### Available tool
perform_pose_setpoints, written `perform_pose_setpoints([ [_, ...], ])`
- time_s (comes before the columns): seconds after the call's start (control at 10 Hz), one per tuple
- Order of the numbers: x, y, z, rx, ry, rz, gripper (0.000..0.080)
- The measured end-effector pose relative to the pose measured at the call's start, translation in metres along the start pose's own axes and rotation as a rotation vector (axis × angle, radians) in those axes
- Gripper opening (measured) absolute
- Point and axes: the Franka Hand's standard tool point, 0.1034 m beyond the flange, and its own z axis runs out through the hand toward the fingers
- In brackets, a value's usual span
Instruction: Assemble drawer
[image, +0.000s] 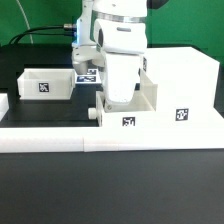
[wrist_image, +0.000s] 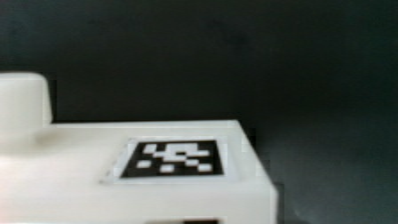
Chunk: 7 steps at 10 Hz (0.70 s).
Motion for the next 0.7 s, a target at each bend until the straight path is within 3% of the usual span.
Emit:
perform_pose_setpoints([
  [0.7,0.0019,-0.0004,0.0007,-0.015,-0.002,-0.042,0.0044],
])
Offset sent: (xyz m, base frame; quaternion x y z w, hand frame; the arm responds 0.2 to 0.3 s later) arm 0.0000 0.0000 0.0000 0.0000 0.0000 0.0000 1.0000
